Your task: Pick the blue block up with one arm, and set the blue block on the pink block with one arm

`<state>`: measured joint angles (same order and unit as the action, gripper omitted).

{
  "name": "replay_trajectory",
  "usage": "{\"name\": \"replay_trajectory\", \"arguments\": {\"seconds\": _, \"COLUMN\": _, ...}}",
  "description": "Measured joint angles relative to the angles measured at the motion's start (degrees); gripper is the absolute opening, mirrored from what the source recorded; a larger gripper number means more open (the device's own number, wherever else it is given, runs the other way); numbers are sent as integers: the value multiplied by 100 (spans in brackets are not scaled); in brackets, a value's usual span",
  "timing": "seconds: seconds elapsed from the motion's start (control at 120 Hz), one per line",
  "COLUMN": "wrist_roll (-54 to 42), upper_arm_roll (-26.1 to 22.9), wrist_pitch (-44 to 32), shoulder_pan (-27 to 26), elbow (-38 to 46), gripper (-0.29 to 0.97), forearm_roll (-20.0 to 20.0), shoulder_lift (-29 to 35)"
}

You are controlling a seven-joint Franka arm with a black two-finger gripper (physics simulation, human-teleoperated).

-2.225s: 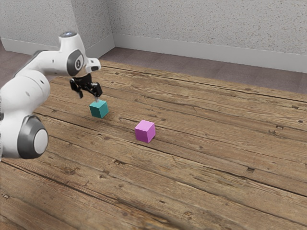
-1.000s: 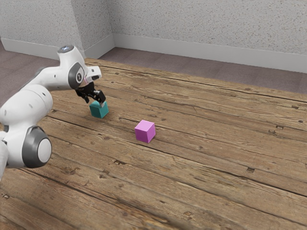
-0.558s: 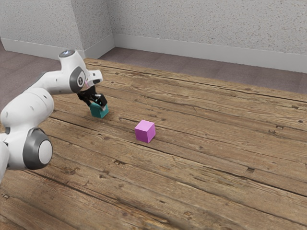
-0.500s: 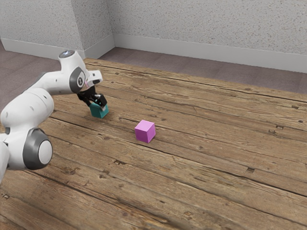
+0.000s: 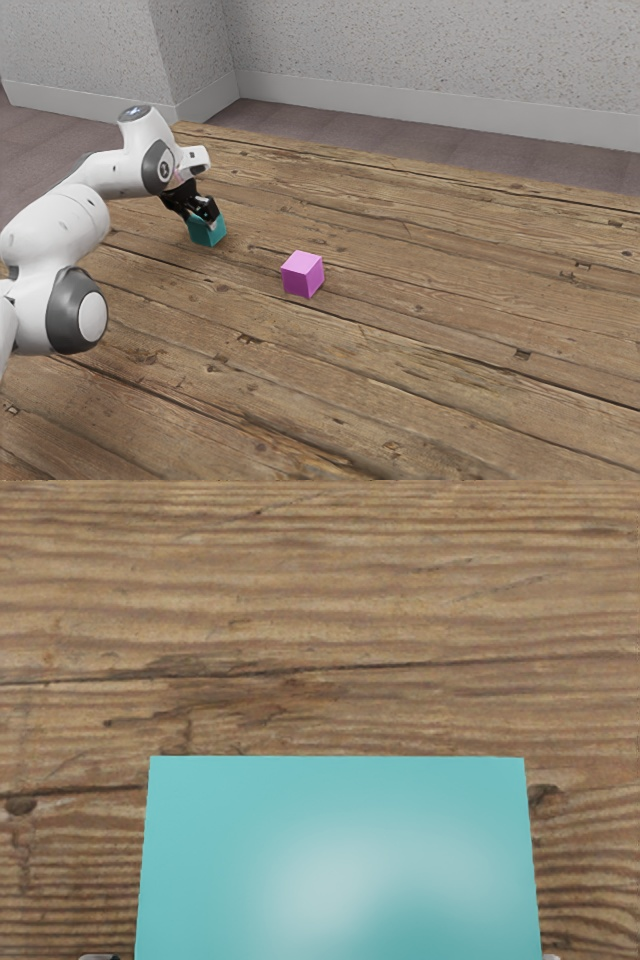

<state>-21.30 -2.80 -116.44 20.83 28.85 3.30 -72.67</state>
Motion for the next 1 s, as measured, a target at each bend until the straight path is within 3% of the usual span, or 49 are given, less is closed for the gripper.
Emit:
{"name": "replay_trajectory", "arguments": {"seconds": 0.292, "wrist_roll": -13, "upper_arm_roll": 6, "wrist_pitch": -9, "shoulder_pan": 13, "elbow": 11, "gripper": 41, "forearm_roll": 86, "shoulder_lift": 7}}
{"name": "replay_trajectory", "arguments": {"seconds": 0.583, "wrist_roll": -5, "upper_arm_roll": 39, "wrist_pitch": 8, "shoulder_pan": 69, "elbow": 132, "gripper": 37, "forearm_roll": 203, "shoulder_lift": 143}}
{"name": "replay_trajectory", "arguments": {"seconds": 0.883, "wrist_roll": 22, "upper_arm_roll": 77, "wrist_pitch": 93, "shoulder_pan": -22, "elbow": 672, "gripper": 34, "forearm_roll": 169, "shoulder_lift": 913}}
{"name": "replay_trajectory", "arguments": {"seconds": 1.0, "wrist_roll": 56, "upper_arm_roll": 73, "wrist_pitch": 269, "shoulder_pan": -281, "elbow": 809, "gripper": 35, "forearm_roll": 84, "shoulder_lift": 1315}}
